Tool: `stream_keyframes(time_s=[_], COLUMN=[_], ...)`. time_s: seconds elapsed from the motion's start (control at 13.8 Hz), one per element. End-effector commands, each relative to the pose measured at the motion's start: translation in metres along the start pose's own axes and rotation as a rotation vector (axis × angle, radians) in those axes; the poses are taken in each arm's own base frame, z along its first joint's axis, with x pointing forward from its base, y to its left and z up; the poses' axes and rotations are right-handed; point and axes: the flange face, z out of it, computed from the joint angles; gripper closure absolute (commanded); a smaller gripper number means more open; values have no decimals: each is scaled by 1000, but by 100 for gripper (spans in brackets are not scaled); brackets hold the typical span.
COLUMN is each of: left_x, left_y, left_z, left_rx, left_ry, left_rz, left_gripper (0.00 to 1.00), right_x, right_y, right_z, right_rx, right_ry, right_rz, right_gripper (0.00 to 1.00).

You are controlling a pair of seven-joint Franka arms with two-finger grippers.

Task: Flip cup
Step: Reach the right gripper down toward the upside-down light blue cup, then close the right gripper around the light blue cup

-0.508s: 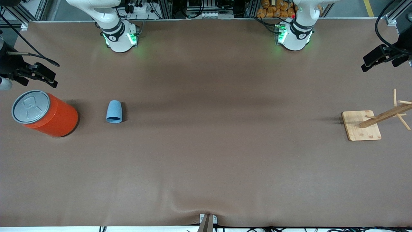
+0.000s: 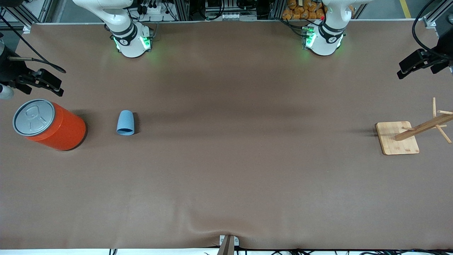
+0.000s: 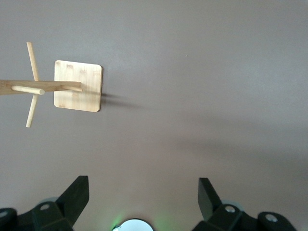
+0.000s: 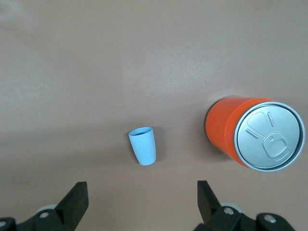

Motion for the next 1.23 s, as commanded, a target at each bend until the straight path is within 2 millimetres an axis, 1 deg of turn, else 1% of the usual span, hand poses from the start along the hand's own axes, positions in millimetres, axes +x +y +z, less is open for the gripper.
stream_keyframes(time_s=[0.0,0.07,0.15,0.22,0.29,0.36,0.51,0.65,0.8,0.94,1.16], left_x=[1,1,1,1,1,2,1,1,1,1,1], left_y=[1,1,0,0,0,-1,1,1,1,2,5], left_z=[-3,-3,-4,-4,-3,-3,-3,-3,-3,-3,-3], left_rx=[16,16,16,16,16,16,16,16,16,16,16], left_ry=[4,4,5,5,4,4,4,4,4,4,4], left_rz=[18,18,17,17,15,15,18,18,20,21,24], left_gripper=[0,0,0,0,0,0,0,0,0,0,0], right_x=[1,-1,3,7,12,15,19,10,2,-1,2], right_y=[-4,-5,-7,-7,-8,-9,-15,-18,-18,-21,-15], right_z=[0,3,16,34,57,85,145,201,247,277,311], right_rx=[32,45,45,41,40,38,55,56,56,56,59], right_ry=[-16,-42,-80,-135,-187,-233,-310,-316,-318,-310,-327], right_rz=[-23,-25,-27,-31,-32,-41,-46,-42,-48,-55,-37], right_gripper=[0,0,0,0,0,0,0,0,0,0,0])
